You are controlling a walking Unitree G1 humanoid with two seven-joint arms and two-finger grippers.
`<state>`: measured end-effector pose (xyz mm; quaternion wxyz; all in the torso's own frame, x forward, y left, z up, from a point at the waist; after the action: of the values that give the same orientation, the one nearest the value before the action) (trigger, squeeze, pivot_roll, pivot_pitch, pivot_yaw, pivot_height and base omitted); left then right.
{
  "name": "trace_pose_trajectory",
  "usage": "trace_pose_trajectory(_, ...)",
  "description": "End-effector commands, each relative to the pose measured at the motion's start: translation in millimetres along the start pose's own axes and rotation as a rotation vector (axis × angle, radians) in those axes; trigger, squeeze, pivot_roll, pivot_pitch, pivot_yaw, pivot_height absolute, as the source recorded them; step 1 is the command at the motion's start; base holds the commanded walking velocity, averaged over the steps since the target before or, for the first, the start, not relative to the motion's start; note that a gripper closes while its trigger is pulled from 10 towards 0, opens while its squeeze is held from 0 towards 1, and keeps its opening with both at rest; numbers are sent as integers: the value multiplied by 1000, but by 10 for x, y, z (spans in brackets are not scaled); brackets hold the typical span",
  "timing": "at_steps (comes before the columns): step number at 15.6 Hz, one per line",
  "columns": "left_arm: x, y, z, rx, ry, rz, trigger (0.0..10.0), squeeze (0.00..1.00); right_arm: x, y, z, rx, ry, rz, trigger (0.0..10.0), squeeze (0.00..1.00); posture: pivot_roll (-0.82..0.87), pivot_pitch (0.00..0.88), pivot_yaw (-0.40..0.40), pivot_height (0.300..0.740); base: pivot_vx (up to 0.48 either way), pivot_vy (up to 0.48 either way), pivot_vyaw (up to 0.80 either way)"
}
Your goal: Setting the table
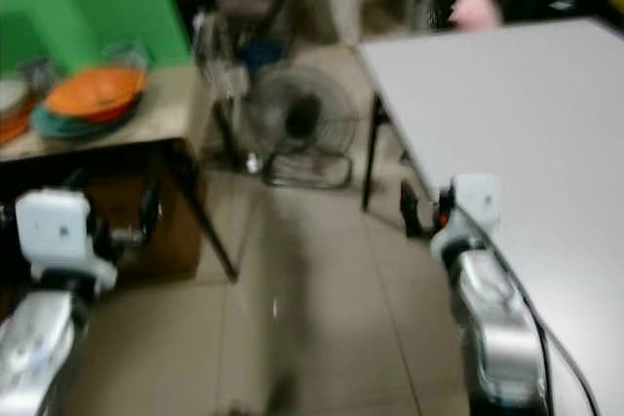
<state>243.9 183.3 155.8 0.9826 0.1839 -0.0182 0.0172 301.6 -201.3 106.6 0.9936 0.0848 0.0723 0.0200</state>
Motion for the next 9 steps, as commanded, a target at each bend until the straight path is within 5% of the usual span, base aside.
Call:
trace_pose_trajectory(1,-17,-7,-31,-12,2,-4,10000,0,-40,44,26,-25,-20,32,10000,0,-89,0,114,740,0,0,800)
trace_pose_trajectory(4,-74,-50,-111,-30,13,-27,10000,0,-83,138,7,-39,-30,81,10000,0,-97,0,107,740,0,0,800)
trace_pose_trajectory(7,-112,-57,-165,30,5,-28,10000,0,-59,311,-12,5,-30,137,10000,0,-89,0,85,740,0,0,0)
trace_pose_trajectory(9,-166,-17,-186,-27,16,-5,10000,0,-57,500,-110,6,16,211,10000,0,-73,0,67,740,131,0,0)
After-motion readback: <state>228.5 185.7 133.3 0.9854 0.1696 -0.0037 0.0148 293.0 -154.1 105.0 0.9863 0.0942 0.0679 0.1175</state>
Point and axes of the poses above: a point about 5 cm out from each wrist's last joint towards the gripper, its own x axis pointing out of the wrist towards the gripper, its own z axis along the axis of the wrist's last joint, y = z × x, the point moved 4 cm from there along x, pointing out of the wrist towards the gripper, and after that the axes turned 11 degrees about x, right-handed, at the moved point
